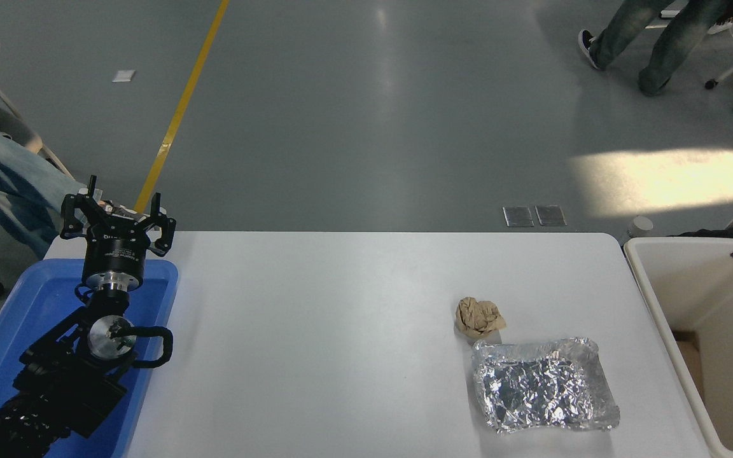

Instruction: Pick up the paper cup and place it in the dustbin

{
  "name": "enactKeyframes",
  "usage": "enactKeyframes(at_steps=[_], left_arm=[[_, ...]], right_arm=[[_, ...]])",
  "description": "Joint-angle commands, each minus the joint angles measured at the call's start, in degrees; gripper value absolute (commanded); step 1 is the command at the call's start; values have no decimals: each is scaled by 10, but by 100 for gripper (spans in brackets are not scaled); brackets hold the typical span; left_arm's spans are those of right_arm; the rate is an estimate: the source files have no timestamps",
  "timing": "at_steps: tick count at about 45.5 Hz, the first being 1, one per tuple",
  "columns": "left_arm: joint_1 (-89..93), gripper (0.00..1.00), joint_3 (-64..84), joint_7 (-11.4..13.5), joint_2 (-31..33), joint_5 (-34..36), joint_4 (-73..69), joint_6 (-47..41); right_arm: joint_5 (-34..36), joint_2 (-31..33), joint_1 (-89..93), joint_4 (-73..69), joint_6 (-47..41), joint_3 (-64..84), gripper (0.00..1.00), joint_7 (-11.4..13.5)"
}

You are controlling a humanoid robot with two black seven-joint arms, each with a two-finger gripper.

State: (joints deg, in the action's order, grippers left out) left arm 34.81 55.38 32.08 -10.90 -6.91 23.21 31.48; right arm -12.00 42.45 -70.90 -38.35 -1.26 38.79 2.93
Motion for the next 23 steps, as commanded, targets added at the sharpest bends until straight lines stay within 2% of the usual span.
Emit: enactKeyframes(at_steps=[1,9,15,23], left_arm=[[0,99,0,-1,0,1,0,0],[0,99,0,-1,0,1,0,0],[0,99,0,-1,0,1,0,0],[0,99,0,-1,0,1,0,0]], right_arm=[[-4,20,-275,-211,-37,181,100,1],[-28,-25,-411,-356,-99,240,100,1],[-58,-76,-454,-412,-138,248,100,1],[-61,-115,-504,-457,-269,248,100,3]])
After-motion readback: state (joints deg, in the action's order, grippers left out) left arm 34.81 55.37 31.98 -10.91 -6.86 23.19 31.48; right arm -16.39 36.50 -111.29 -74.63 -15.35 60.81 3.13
